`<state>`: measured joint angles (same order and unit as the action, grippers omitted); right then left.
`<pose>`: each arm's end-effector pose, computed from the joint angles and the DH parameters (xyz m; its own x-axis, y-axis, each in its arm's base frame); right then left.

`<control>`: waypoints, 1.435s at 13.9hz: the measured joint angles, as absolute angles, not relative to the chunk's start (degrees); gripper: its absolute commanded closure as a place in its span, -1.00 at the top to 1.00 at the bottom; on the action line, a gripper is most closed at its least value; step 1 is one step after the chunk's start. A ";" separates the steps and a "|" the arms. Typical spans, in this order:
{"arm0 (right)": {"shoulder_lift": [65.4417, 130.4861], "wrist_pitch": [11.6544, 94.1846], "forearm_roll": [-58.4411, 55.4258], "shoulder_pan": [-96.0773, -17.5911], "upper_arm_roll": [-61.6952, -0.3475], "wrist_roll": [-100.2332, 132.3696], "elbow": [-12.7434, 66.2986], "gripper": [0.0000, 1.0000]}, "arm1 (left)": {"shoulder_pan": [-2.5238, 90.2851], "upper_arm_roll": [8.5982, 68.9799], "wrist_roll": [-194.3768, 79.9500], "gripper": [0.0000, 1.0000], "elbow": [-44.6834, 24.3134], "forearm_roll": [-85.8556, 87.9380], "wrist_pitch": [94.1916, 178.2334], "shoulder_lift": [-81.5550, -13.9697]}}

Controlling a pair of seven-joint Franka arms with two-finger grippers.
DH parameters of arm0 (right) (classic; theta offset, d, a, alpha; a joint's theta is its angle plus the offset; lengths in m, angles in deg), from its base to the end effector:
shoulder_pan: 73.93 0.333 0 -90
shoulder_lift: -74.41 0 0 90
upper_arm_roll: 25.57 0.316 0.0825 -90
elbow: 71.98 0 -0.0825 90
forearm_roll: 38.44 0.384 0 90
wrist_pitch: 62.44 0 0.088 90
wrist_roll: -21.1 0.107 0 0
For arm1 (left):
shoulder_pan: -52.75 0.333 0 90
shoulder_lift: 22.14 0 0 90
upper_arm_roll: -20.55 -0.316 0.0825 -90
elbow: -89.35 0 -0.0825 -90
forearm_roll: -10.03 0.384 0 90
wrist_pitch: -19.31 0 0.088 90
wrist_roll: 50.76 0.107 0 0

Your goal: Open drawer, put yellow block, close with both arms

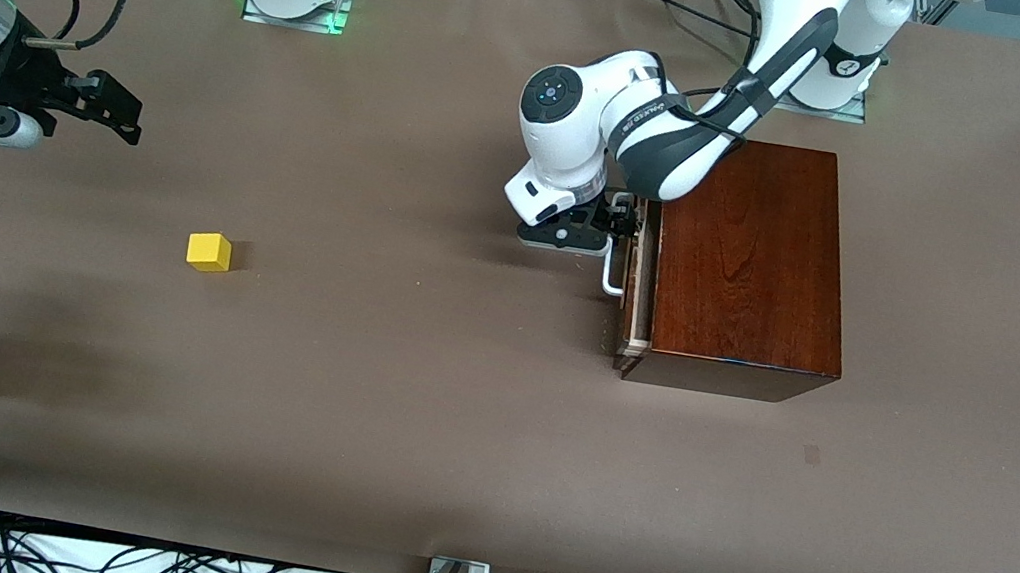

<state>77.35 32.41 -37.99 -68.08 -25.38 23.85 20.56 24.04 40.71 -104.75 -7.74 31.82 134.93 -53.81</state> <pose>0.5723 0.0613 0.5818 0.9983 0.0567 -0.0114 0.0566 -0.9984 -0.0075 0.4615 -0.4621 0.2767 0.9970 -0.0759 -0.0135 -0.0770 -0.9707 -0.2276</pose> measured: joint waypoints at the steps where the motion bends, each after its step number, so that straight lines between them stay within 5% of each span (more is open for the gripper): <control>1: 77.36 32.41 -37.99 -68.09 -25.38 23.85 20.56 1.00 | 23.23 40.72 -105.16 1.00 -6.78 31.82 135.32 -54.47; 14: 77.36 32.51 -38.32 -68.37 -25.39 23.85 20.56 1.00 | 19.62 40.38 -108.27 1.00 4.54 31.89 133.73 -59.31; 20: 78.24 32.53 -38.32 -68.41 -25.39 23.62 20.56 1.00 | 27.57 40.33 -102.13 1.00 8.17 23.07 122.81 -50.75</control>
<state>78.24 32.53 -38.32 -68.41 -25.39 23.62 20.56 27.57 40.33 -102.13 8.17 23.07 122.81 -50.75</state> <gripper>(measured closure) 0.000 0.000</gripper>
